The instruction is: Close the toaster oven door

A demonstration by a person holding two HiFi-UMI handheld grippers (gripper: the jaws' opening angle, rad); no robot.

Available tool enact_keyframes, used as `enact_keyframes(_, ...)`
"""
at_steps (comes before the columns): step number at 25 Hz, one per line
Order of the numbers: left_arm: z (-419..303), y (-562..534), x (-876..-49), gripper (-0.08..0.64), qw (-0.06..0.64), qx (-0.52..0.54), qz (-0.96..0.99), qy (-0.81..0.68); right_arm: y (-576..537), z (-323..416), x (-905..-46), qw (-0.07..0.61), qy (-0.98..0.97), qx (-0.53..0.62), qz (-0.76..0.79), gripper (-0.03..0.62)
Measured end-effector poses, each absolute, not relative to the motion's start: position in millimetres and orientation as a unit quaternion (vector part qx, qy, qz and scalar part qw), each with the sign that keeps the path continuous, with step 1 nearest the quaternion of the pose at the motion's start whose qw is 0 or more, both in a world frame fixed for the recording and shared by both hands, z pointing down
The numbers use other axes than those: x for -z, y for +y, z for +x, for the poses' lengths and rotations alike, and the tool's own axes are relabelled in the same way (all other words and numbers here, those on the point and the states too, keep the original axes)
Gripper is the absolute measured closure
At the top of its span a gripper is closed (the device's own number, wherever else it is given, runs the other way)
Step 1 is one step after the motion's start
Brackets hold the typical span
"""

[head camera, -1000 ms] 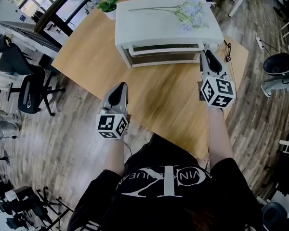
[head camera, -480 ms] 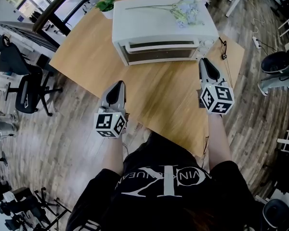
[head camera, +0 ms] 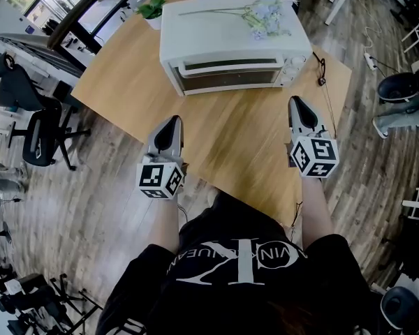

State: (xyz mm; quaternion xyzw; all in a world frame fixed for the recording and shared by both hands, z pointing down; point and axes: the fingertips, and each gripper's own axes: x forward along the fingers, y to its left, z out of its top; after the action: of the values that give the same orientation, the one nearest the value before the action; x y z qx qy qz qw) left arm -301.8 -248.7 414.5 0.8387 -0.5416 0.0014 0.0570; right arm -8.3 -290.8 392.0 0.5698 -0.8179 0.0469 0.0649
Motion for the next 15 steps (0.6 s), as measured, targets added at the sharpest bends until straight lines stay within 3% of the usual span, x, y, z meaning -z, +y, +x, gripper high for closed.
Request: enact_keyframes(15,-299,-245,-406,0.549,0.043,0.000,0.837,-0.546,-272,-7,-393,0.057,-0.822,-0.045,0.564,0.571)
